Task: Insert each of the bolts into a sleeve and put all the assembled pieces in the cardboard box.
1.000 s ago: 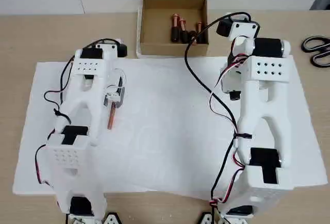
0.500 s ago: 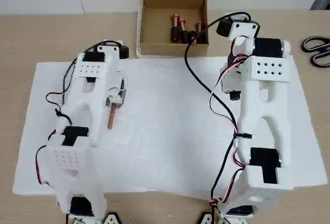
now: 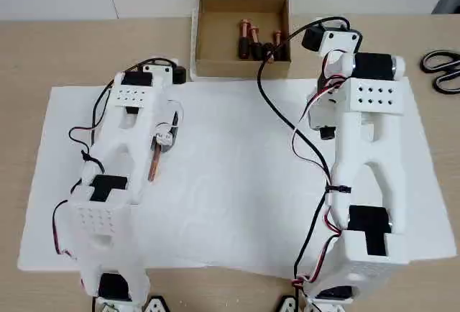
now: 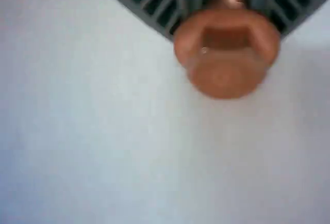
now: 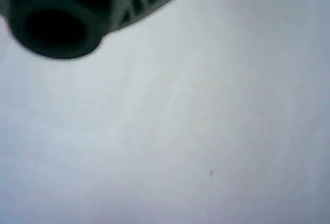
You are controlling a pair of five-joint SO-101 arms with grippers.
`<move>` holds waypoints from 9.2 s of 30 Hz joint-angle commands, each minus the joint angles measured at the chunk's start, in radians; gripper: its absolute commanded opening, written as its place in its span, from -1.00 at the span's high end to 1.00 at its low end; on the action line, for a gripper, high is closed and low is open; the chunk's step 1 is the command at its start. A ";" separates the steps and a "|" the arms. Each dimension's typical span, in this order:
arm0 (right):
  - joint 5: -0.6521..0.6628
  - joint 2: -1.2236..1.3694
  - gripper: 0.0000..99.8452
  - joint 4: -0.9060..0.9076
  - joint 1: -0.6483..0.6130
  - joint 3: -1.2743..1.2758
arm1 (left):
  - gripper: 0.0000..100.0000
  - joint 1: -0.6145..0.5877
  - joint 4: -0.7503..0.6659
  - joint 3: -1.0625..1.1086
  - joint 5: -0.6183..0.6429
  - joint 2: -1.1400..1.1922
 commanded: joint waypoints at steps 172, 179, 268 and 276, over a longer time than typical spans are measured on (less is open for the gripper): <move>-0.152 -1.931 0.99 -1.113 -0.705 1.942 | 0.99 0.540 -0.825 1.509 0.275 -1.812; -0.152 -1.933 0.99 -1.112 -0.694 1.944 | 0.83 0.540 -0.809 1.488 0.279 -1.812; -0.132 0.960 0.69 -1.268 -0.312 -0.764 | 0.48 -0.298 -0.385 1.438 -0.038 -1.812; -0.132 0.958 0.69 -1.027 -0.306 -1.023 | 0.48 -0.298 -0.404 1.445 -0.038 -1.812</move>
